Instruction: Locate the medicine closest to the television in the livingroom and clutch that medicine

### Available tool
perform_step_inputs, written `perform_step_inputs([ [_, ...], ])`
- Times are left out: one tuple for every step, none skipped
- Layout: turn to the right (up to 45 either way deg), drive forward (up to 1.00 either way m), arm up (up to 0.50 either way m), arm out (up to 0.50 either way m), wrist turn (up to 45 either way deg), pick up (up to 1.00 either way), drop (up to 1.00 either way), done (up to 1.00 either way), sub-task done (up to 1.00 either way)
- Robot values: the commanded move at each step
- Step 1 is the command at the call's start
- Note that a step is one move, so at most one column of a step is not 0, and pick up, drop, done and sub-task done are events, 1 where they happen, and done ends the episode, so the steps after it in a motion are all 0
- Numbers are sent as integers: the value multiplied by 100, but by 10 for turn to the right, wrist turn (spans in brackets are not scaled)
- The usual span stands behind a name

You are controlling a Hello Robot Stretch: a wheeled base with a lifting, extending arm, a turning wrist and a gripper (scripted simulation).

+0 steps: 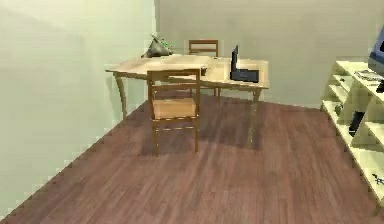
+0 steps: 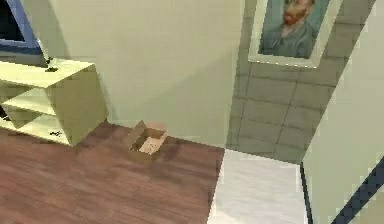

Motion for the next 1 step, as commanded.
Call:
perform_step_inputs([
  [0,100,0,0,0,0,0,0,0],
])
